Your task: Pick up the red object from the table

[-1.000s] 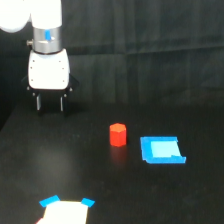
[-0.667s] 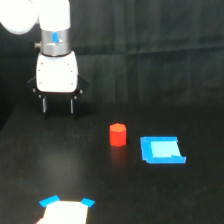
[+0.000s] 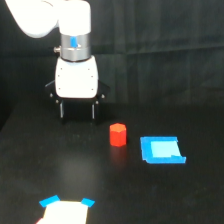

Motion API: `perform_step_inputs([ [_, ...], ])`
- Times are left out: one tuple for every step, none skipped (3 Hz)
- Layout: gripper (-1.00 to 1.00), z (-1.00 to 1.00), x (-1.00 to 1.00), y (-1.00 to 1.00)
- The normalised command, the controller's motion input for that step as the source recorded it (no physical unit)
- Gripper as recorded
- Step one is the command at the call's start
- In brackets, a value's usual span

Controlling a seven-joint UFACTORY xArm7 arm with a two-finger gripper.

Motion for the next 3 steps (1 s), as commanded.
perform_step_inputs([
  [0.18, -0.20, 1.00, -0.92],
  [0.89, -0.15, 0.53, -0.92],
  [1.00, -0.05, 0.49, -1.00],
])
